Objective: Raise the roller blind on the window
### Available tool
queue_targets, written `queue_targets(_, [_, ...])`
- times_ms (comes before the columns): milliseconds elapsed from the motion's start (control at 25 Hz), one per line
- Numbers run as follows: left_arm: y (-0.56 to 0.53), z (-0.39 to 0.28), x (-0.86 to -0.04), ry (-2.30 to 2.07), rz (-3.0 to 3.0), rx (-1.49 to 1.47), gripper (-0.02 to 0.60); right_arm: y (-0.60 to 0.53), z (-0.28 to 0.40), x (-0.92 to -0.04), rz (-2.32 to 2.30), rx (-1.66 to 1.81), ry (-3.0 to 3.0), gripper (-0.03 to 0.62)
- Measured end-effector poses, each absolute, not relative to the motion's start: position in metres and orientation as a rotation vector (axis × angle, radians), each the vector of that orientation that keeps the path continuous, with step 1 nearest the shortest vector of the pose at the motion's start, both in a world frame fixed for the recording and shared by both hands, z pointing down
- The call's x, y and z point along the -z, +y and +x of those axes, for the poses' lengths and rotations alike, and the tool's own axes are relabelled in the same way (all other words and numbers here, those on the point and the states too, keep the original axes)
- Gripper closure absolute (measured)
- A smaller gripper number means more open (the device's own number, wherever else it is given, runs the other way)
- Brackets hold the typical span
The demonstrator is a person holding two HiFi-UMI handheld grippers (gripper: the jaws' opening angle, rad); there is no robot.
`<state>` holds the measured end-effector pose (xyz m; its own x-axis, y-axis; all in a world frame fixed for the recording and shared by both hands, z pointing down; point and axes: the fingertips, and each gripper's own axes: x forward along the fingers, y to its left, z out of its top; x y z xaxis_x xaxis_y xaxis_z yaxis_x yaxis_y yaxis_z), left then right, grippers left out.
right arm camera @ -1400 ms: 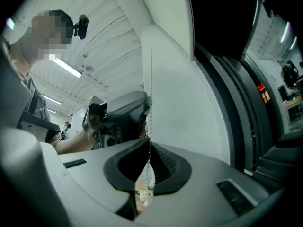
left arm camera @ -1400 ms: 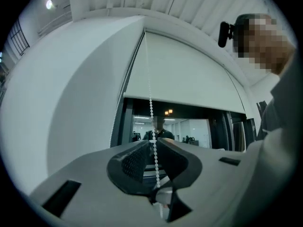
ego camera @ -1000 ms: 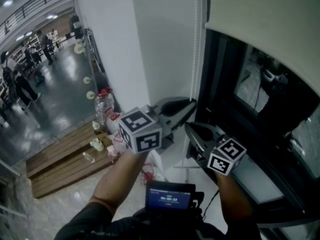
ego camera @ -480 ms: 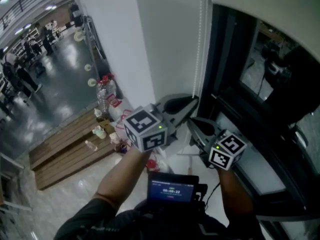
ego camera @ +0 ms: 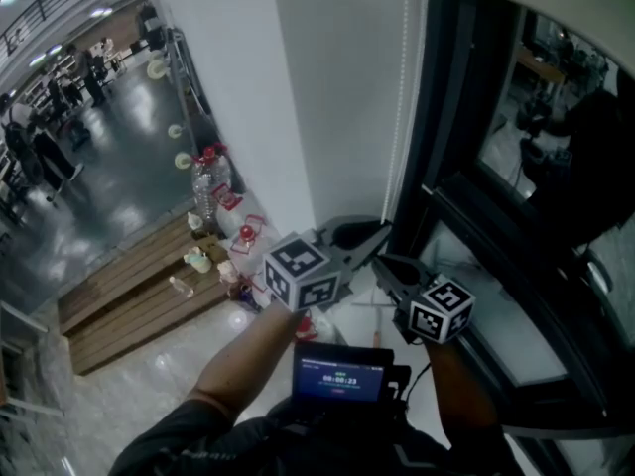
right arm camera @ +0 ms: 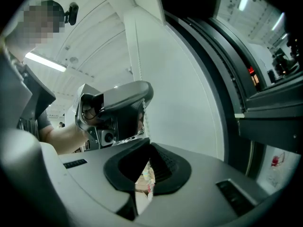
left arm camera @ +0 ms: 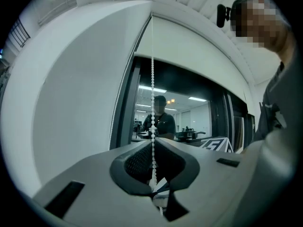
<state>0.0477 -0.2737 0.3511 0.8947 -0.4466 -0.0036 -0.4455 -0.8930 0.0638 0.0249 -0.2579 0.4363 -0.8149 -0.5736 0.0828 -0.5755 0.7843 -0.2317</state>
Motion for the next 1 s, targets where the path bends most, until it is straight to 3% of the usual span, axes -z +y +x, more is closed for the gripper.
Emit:
queue_targets(360, [-0.275,0.047,-0.403,-0.705,2.949,-0.053,0.569,-0.257,0.023,-0.481,0.979,-0.518,-2.868,0.594])
queue_targets(600, [-0.276,0.045,-0.409,-0.707,2.946,-0.059,0.569,-0.254,0.031,-0.483,0.944,-0.336,-2.816,0.572])
queue_targets(1000, [-0.271,0.044,-0.407,-0.629,2.914,0.012,0.569,-0.242,0.064,-0.346,1.041,-0.066,-3.009,0.526])
